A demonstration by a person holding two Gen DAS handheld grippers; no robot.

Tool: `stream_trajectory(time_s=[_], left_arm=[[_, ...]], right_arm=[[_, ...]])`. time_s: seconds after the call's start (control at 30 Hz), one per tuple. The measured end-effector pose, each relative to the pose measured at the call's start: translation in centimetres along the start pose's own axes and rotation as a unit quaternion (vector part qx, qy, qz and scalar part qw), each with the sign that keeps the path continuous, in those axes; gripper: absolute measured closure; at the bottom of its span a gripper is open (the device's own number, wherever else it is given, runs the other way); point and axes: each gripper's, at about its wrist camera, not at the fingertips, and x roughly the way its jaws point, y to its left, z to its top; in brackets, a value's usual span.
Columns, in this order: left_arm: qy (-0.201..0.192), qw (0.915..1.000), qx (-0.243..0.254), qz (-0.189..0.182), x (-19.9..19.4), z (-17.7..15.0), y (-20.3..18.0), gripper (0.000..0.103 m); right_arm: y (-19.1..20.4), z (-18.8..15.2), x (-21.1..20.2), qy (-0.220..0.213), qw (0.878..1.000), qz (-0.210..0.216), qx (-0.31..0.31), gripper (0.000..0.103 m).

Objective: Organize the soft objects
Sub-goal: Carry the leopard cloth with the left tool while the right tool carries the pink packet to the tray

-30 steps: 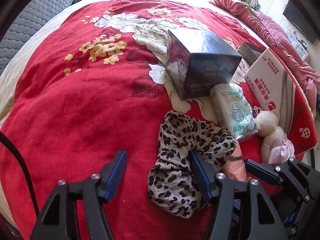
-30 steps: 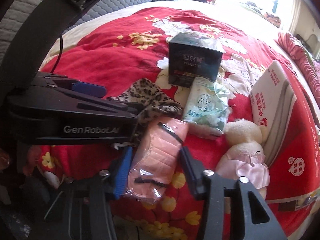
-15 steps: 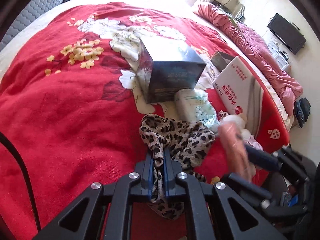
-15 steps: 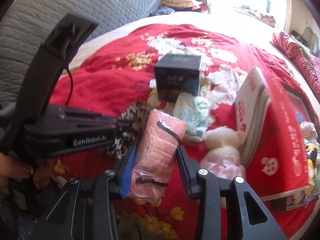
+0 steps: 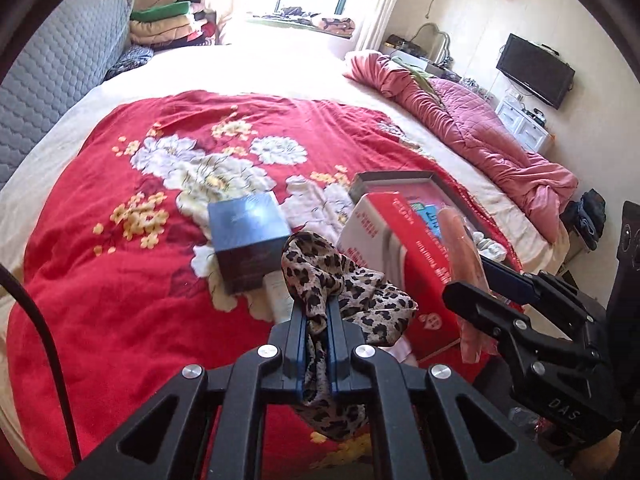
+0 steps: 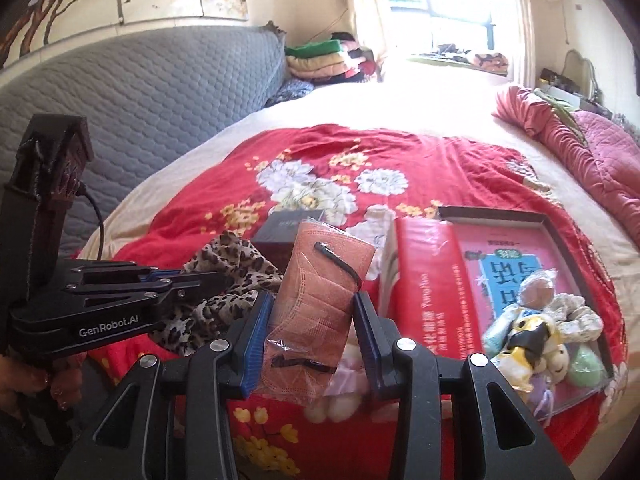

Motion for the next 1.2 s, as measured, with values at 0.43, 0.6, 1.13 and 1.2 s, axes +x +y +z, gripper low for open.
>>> stream_trajectory(time_s=[0.43, 0.6, 1.13, 1.2], left_arm=[[-0.007, 0.9983, 0.057, -0.001, 2.6, 5.2, -10.7, 0.095], [-0.002, 0.9968, 0.079, -0.009, 4.4, 6.0, -14.1, 0.095], [0.046, 0.9903, 0.131, -0.006, 11.1, 6.3, -20.2, 0.095], [0.052, 0.989, 0.138, -0.004, 11.8, 6.1, -20.7, 0.095]], right_arm=[[-11.9, 0.7, -6.9, -0.075, 0.988, -0.082, 0.103, 0.061], [-15.2, 0.4, -8.2, -0.087, 0.983, -0.108, 0.123, 0.061], [-21.0, -1.2, -8.4, -0.093, 0.97, -0.141, 0.176, 0.061], [-21.4, -1.4, -8.2, -0.092, 0.969, -0.143, 0.182, 0.061]])
